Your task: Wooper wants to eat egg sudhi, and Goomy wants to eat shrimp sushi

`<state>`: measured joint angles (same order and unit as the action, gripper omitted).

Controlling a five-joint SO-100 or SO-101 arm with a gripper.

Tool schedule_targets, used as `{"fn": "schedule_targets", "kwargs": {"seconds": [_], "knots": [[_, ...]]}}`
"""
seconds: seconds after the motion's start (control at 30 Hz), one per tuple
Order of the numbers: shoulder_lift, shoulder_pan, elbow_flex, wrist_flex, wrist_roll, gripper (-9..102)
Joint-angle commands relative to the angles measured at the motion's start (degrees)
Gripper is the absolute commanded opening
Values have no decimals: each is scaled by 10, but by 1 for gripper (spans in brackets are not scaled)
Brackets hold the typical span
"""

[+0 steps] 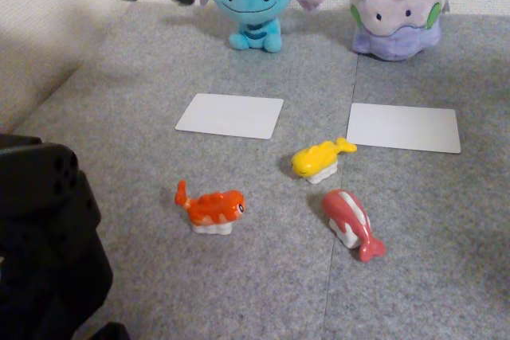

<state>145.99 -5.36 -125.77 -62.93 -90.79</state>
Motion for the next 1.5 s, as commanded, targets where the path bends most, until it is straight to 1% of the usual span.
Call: {"fn": "schedule_targets", "kwargs": {"seconds": [0.0,0.1,0.17,0.3,0.37,0.53,0.67,0.8,1.0,1.2,1.47], "knots": [[-45,-54,103,-54,7,20],[-94,-112,169,-107,7,20],[-134,-150,198,-128,7,20],[-219,-202,210,-120,-4,20],[-261,-213,210,-117,-4,20],[-350,-229,210,-68,-4,20],[-417,-266,210,-15,0,20],[-484,-295,210,19,4,20],[-560,-294,207,55,4,20],[-601,-288,203,94,-2,20],[-648,-261,202,106,-4,19]]}}
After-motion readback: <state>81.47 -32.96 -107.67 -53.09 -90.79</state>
